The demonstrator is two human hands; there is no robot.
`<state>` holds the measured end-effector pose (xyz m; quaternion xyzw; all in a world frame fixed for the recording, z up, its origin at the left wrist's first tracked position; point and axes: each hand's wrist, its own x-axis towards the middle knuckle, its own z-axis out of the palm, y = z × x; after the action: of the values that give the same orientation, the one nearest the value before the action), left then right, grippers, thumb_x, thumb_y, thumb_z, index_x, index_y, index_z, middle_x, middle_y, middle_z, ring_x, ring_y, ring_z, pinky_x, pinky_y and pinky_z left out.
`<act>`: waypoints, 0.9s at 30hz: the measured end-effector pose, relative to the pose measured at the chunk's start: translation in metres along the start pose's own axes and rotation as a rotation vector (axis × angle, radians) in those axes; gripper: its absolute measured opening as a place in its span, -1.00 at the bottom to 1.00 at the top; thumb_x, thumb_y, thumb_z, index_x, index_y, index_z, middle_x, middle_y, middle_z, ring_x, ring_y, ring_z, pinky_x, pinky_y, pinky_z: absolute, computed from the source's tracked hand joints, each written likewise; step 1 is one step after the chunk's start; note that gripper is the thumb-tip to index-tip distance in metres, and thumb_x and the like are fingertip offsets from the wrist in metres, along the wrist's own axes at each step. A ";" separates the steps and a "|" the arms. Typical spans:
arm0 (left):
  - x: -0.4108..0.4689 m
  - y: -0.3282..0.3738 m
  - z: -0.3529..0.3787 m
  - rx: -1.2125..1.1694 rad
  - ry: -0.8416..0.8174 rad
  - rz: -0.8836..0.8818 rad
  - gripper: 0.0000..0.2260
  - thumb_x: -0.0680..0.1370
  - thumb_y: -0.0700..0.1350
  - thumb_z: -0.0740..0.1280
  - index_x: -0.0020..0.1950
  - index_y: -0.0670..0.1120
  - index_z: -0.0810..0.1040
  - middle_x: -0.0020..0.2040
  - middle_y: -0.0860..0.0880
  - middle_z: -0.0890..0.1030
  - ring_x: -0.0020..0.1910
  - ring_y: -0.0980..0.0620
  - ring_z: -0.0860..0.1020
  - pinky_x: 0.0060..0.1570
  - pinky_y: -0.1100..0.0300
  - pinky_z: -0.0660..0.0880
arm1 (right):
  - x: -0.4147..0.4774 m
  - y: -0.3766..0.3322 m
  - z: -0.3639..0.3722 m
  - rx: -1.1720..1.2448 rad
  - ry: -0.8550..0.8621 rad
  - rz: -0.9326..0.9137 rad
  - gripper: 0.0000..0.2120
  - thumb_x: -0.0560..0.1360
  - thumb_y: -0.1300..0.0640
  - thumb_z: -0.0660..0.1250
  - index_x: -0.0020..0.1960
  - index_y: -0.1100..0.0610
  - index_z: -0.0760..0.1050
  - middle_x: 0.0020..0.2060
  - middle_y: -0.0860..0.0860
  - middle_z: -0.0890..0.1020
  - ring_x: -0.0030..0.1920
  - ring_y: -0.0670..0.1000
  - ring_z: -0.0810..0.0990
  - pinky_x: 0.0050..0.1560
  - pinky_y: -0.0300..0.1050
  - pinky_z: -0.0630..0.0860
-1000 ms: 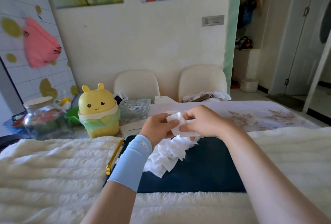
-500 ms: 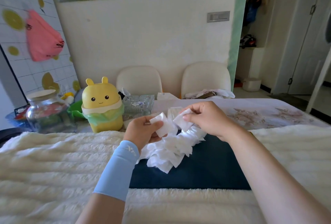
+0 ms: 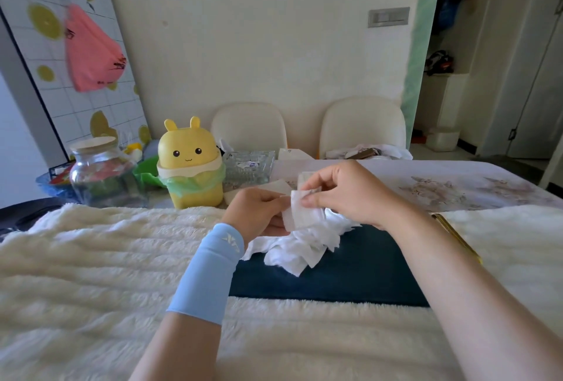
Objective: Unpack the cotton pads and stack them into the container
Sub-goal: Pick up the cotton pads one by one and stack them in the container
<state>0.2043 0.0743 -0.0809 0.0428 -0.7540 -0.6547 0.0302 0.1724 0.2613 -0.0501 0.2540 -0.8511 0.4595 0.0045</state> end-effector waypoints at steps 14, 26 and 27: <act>-0.010 0.008 -0.017 0.023 -0.205 0.043 -0.80 0.50 -0.25 0.45 0.12 -0.21 0.66 -0.01 -0.17 0.72 0.00 -0.09 0.70 0.01 0.11 0.64 | 0.006 -0.001 0.018 -0.034 0.058 0.002 -0.64 0.36 0.01 0.62 0.12 -0.04 0.64 -0.18 -0.17 0.63 -0.27 -0.18 0.61 -0.10 -0.25 0.51; 0.003 -0.006 -0.084 0.176 0.380 0.081 -0.95 0.58 -0.26 0.33 -0.03 -0.14 0.56 -0.10 -0.06 0.59 -0.05 -0.10 0.61 -0.27 0.20 0.62 | 0.036 -0.037 0.074 -0.475 -0.106 -0.076 -0.90 0.52 0.06 0.41 -0.01 -0.06 0.70 -0.08 -0.17 0.69 -0.04 -0.06 0.64 0.02 -0.07 0.58; 0.003 -0.007 -0.085 0.167 0.405 0.082 -0.96 0.58 -0.24 0.33 -0.04 -0.15 0.57 -0.10 -0.07 0.59 -0.04 -0.12 0.61 -0.23 0.15 0.62 | 0.042 -0.040 0.085 -0.562 -0.183 -0.071 -0.88 0.52 0.05 0.42 0.02 -0.05 0.70 -0.03 -0.13 0.69 -0.02 -0.01 0.64 0.04 -0.04 0.59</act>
<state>0.2099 -0.0107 -0.0757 0.1454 -0.7854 -0.5661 0.2040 0.1724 0.1594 -0.0580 0.3127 -0.9325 0.1804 0.0141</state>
